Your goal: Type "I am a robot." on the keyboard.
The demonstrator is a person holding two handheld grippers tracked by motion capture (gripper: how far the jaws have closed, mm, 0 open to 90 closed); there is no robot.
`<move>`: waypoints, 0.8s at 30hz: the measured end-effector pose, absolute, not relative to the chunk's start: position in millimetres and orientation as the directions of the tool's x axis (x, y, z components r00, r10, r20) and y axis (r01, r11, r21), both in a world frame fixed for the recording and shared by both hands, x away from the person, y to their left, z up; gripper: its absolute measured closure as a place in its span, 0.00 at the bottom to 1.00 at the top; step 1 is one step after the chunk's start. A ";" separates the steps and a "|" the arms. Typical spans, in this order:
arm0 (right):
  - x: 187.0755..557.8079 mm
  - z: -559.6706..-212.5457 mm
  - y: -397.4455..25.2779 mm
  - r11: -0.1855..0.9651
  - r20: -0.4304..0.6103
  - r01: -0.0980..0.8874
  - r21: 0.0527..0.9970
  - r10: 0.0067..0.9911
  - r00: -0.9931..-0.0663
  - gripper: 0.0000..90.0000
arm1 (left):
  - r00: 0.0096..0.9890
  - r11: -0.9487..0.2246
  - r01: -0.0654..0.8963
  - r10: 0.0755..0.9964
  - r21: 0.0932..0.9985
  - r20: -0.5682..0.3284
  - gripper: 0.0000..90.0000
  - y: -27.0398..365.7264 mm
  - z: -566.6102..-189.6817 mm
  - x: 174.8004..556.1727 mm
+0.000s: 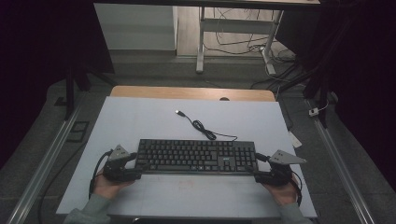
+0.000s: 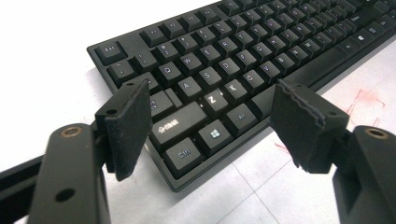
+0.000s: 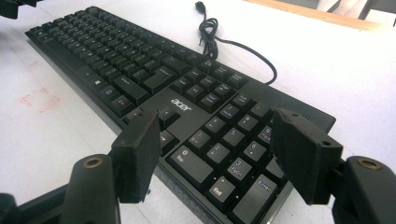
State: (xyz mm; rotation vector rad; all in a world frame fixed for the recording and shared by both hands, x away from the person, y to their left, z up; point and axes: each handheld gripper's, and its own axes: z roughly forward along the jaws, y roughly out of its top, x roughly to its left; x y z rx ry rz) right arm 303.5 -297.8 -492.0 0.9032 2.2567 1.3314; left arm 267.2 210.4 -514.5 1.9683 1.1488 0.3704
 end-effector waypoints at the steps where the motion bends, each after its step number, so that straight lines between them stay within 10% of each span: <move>1: 303.4 -492.0 -297.6 0.350 0.007 0.338 0.873 0.686 -0.728 0.38 | 0.542 -0.258 0.590 0.828 0.765 -0.139 0.32 210.5 -514.4 267.3; 24: 301.9 -492.0 -284.7 0.356 0.007 0.338 0.871 0.680 -0.733 0.39 | 0.556 -0.274 0.576 0.821 0.770 -0.125 0.33 208.8 -511.5 268.7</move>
